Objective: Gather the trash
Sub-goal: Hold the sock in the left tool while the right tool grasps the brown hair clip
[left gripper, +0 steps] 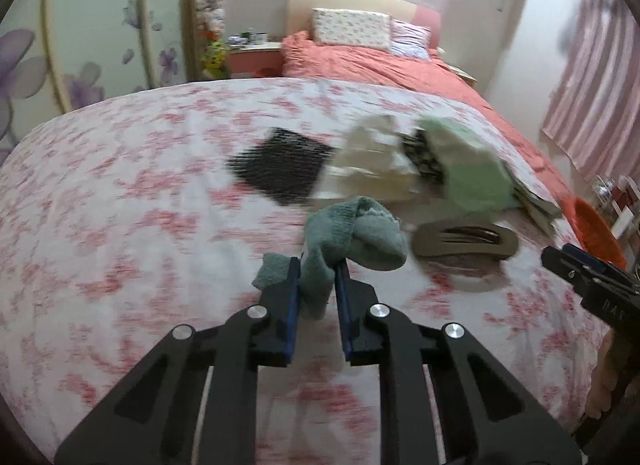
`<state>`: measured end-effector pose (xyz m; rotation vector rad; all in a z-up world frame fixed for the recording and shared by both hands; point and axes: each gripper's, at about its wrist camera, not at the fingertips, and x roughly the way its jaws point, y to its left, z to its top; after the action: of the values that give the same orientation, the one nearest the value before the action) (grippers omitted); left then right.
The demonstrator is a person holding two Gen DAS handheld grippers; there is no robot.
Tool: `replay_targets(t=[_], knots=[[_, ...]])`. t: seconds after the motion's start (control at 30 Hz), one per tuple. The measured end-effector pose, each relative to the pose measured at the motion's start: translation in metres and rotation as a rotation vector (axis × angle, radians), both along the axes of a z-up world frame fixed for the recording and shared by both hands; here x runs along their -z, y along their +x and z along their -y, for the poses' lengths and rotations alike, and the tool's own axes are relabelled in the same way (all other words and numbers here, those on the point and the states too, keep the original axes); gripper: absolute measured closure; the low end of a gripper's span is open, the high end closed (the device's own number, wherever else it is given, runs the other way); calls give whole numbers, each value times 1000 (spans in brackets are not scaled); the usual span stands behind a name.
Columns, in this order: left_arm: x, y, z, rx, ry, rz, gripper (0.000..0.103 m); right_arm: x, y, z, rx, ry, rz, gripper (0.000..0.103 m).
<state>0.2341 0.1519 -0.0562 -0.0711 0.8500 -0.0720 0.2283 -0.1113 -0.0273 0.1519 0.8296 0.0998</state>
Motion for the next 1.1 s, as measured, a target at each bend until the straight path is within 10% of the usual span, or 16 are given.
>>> replay_targets(t=[0.3, 0.7, 1.1], knots=[[8, 11, -49, -123, -16, -30, 82, 11, 35, -6, 57, -32, -53, 42], [22, 19, -57, -157, -44, -37, 55, 8, 10, -31, -152, 27, -46, 42], [23, 20, -57, -141, -67, -37, 50, 2, 15, -65, -231, 4, 7, 42]])
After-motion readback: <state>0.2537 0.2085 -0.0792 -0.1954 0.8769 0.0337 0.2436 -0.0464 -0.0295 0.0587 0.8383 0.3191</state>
